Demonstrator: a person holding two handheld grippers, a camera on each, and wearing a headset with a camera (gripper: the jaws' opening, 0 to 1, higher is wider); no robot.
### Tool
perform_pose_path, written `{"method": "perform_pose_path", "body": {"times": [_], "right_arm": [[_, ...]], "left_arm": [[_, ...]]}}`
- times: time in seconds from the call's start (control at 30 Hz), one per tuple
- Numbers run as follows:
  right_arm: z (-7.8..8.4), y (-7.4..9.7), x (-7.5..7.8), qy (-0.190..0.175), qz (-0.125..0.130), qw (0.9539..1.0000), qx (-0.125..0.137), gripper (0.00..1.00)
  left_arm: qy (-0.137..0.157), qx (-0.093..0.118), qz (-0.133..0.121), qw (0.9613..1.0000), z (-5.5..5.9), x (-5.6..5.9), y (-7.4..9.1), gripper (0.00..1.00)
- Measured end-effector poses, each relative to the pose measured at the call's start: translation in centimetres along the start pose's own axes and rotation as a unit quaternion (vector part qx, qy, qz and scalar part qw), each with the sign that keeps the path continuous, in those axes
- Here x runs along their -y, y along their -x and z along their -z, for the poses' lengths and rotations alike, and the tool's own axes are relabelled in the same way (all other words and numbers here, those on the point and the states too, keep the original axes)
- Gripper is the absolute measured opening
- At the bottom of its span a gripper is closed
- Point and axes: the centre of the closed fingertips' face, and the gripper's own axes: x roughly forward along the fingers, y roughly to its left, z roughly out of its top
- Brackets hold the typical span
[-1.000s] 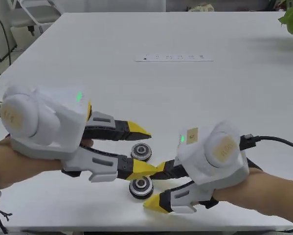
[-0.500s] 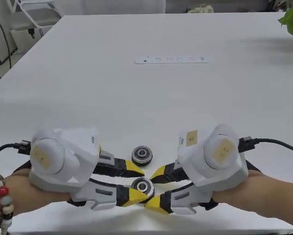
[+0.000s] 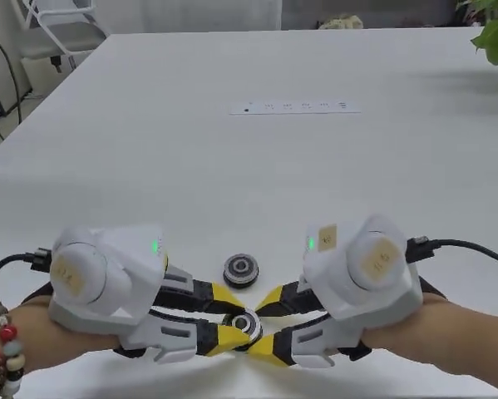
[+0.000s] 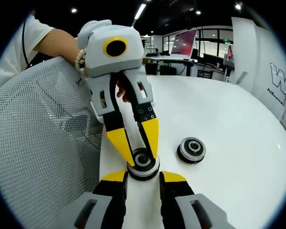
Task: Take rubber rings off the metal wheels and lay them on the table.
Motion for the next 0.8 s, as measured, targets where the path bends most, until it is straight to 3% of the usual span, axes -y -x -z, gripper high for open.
{"method": "perform_pose_path", "body": {"times": [0.13,0.43,0.63,0.8], "right_arm": [[-0.1,0.0,0.0,0.001,0.0,1.0,0.0,0.24],[-0.2,0.0,0.2,-0.012,0.002,0.9999,0.008,0.26],[0.0,0.1,0.4,-0.002,0.006,1.0,0.001,0.25],[0.5,0.8,1.2,-0.027,0.002,0.9996,0.001,0.25]], "left_arm": [[-0.014,0.006,0.002,0.9999,0.0,0.1,0.0,0.08],[0.0,0.027,-0.006,0.9996,0.1,0.0,0.0,0.08],[0.001,0.025,-0.01,0.9996,-0.4,-0.2,-0.7,0.08],[-0.003,0.018,-0.01,0.9998,-0.8,-0.4,-1.5,0.08]]}}
